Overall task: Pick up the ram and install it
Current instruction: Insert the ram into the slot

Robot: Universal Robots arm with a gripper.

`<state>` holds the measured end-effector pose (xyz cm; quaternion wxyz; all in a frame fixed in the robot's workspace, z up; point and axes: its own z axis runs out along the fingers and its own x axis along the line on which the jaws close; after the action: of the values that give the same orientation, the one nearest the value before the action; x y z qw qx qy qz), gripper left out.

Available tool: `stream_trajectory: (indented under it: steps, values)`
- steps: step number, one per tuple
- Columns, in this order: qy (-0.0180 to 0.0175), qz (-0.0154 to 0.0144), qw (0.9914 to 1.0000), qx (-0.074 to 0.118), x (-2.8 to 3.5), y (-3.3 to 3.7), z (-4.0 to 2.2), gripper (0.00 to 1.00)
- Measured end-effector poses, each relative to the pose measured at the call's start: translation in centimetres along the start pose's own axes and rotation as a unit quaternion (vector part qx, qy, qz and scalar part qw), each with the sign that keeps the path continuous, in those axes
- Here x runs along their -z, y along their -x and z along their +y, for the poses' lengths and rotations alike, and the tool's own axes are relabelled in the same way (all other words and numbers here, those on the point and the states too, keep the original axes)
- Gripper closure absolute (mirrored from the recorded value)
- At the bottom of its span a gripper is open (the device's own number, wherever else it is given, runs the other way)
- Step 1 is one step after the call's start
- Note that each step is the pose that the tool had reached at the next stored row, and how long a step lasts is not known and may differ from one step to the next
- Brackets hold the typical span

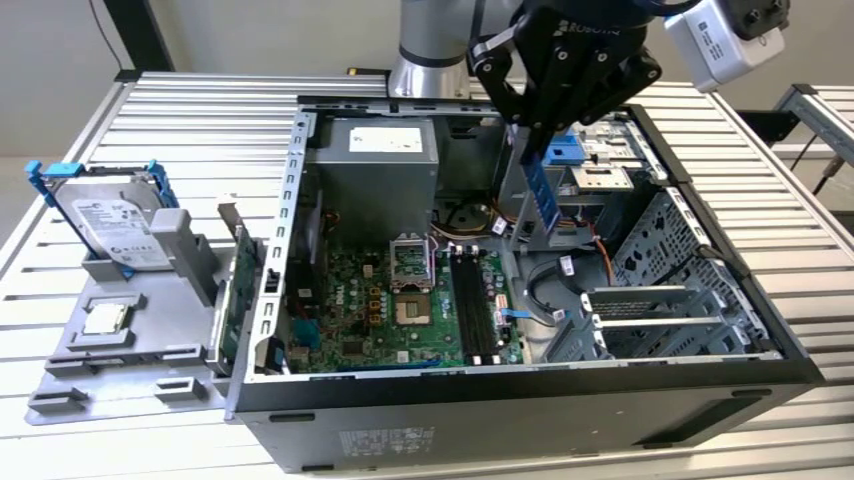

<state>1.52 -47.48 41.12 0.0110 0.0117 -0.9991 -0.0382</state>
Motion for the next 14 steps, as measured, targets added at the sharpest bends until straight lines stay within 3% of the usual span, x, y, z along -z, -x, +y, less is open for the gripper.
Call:
stream_trajectory:
  steps: [14]
  values:
    - [-0.0012, 0.0, 1.0, 0.0, -0.88, 0.02, -0.07, 1.0]
